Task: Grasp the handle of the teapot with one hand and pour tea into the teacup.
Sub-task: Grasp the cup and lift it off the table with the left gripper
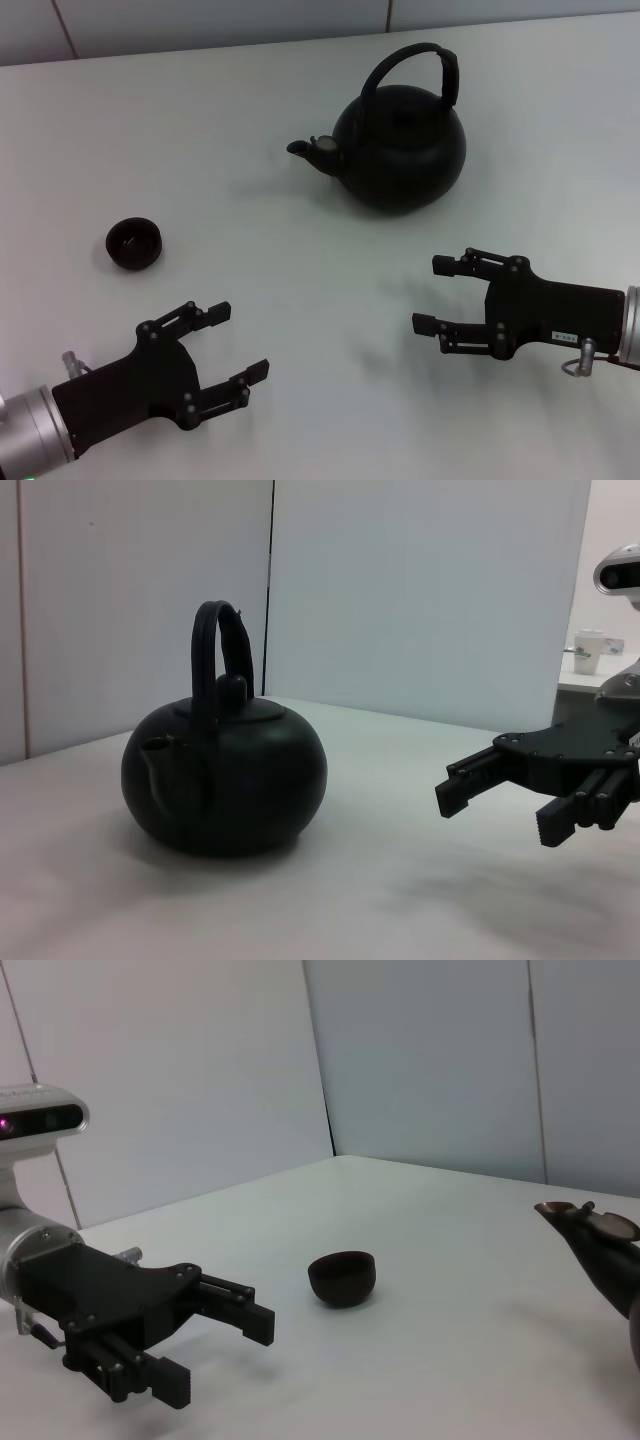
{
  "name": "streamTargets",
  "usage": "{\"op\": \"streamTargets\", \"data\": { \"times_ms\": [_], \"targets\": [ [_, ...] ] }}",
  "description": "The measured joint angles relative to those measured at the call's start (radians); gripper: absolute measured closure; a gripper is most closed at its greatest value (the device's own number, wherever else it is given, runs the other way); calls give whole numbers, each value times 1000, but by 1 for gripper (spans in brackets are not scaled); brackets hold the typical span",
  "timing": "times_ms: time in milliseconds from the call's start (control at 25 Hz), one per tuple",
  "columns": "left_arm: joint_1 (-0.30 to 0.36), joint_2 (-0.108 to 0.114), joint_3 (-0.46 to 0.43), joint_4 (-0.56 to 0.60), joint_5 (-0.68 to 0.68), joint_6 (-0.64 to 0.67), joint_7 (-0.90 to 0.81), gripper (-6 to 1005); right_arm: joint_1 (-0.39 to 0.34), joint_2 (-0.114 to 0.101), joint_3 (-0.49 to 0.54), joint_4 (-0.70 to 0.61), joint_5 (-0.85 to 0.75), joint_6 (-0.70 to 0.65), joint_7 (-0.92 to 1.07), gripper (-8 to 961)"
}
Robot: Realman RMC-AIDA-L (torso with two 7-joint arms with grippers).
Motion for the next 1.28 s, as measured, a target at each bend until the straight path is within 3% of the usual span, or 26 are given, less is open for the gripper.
{"op": "streamTargets", "data": {
  "times_ms": [680,880,960,1000,1040,1280],
  "targets": [
    [0,0,0,3,0,0,0,199,-1,0,0,3,0,0,-1,127],
    [54,-16,-137,75,-2,-2,10,200,-1,0,0,3,0,0,-3,127],
    [54,-16,-137,75,-2,-2,10,200,-1,1,0,3,0,0,-4,127],
    [51,-25,-238,76,-2,-46,-2,200,-1,1,0,2,0,0,-4,127],
    [45,-27,-269,76,-4,-80,0,200,-1,1,0,1,0,0,-4,127],
    [9,-28,-340,76,-2,-151,15,200,-1,2,0,0,0,-3,-3,126]
  ]
}}
